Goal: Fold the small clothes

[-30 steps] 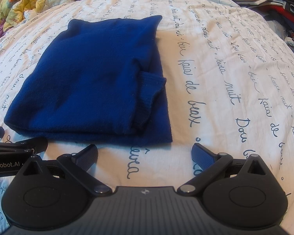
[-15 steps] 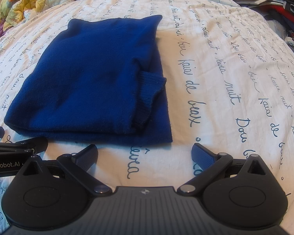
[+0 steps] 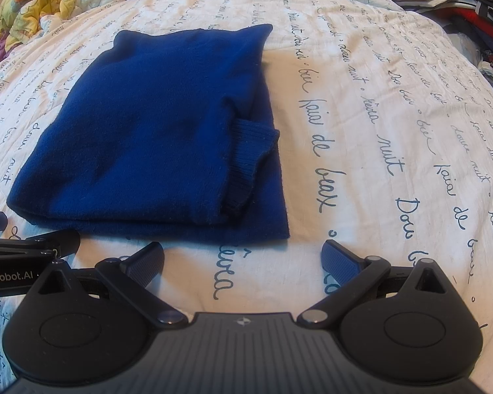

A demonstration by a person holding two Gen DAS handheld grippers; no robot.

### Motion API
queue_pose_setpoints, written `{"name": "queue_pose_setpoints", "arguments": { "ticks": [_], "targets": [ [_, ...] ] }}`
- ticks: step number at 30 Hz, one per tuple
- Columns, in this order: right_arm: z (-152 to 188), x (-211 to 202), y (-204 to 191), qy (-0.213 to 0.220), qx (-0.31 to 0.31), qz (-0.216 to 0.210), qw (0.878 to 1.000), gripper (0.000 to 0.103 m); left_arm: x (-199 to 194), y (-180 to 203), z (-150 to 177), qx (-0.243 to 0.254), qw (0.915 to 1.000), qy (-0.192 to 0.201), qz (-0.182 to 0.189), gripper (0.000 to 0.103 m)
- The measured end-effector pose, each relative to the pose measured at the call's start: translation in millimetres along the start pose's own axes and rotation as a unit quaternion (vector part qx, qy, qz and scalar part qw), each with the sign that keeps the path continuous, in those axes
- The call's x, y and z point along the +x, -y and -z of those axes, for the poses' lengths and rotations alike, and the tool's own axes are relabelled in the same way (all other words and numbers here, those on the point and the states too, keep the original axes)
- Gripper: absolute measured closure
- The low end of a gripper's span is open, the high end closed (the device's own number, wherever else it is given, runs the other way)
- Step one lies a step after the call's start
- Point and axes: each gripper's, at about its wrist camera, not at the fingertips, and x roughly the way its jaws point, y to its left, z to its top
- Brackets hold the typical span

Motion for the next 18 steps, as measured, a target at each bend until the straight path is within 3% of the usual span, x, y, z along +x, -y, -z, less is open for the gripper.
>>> {"name": "queue_pose_setpoints", "arguments": {
  "ticks": [10,18],
  "targets": [
    [0.4,-0.1,-0.5,0.0,-0.001,0.0,1.0,0.0,-2.8,-0.5,8.0,0.002,0.9992,0.04,0.0,0.0],
    [-0.9,-2.2,0.0,-0.01,-0.013,-0.009,1.0,0.0,-9.6,-6.6,-2.5,-0.015,0.9995,0.021,0.018,0.002]
  ]
}}
